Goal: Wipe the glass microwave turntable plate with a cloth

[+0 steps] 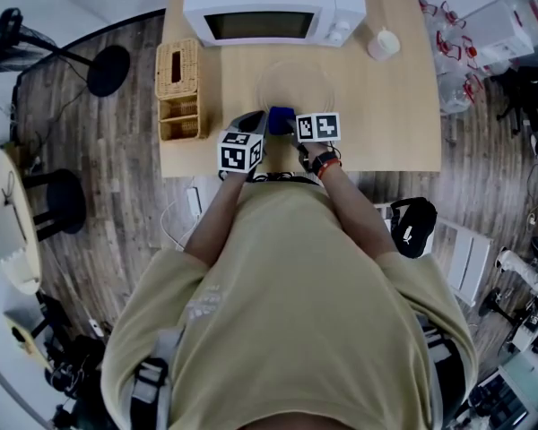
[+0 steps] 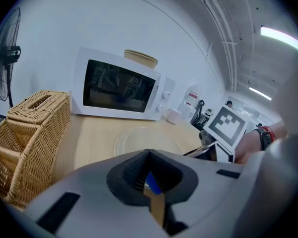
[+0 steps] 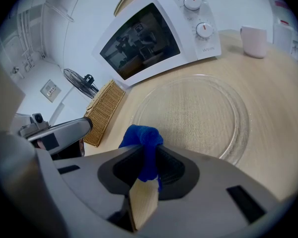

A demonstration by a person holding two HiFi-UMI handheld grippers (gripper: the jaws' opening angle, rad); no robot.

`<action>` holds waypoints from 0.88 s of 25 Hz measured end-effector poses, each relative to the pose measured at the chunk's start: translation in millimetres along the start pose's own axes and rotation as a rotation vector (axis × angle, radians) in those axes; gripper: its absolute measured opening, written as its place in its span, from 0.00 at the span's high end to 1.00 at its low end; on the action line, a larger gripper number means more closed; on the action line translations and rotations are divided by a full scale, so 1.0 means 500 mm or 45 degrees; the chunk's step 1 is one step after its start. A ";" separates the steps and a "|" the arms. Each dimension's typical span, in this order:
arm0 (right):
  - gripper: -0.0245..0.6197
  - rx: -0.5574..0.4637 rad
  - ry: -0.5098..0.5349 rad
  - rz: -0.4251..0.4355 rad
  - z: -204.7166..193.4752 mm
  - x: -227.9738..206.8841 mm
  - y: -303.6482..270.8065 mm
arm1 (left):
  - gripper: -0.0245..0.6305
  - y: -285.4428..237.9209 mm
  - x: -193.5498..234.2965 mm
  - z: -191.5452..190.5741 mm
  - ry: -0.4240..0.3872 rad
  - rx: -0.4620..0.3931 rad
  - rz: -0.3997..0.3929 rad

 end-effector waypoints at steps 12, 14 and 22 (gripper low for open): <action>0.82 -0.042 -0.044 -0.046 -0.008 -0.040 0.045 | 0.93 -0.037 -0.045 0.012 -0.054 0.018 -0.080; 0.81 -0.045 -0.048 -0.054 -0.009 -0.047 0.053 | 0.93 -0.043 -0.051 0.012 -0.058 0.024 -0.089; 0.81 -0.069 -0.080 -0.095 -0.015 -0.078 0.085 | 0.93 -0.066 -0.075 0.014 -0.080 0.040 -0.127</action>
Point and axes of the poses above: the fingertips, and each gripper's own axes: y backward along the fingers, x to its left, z out of its top, the point moved 5 cm from there along y, backward along the fingers, and after that the axes turned 9 degrees about z, right-handed, at the moved point
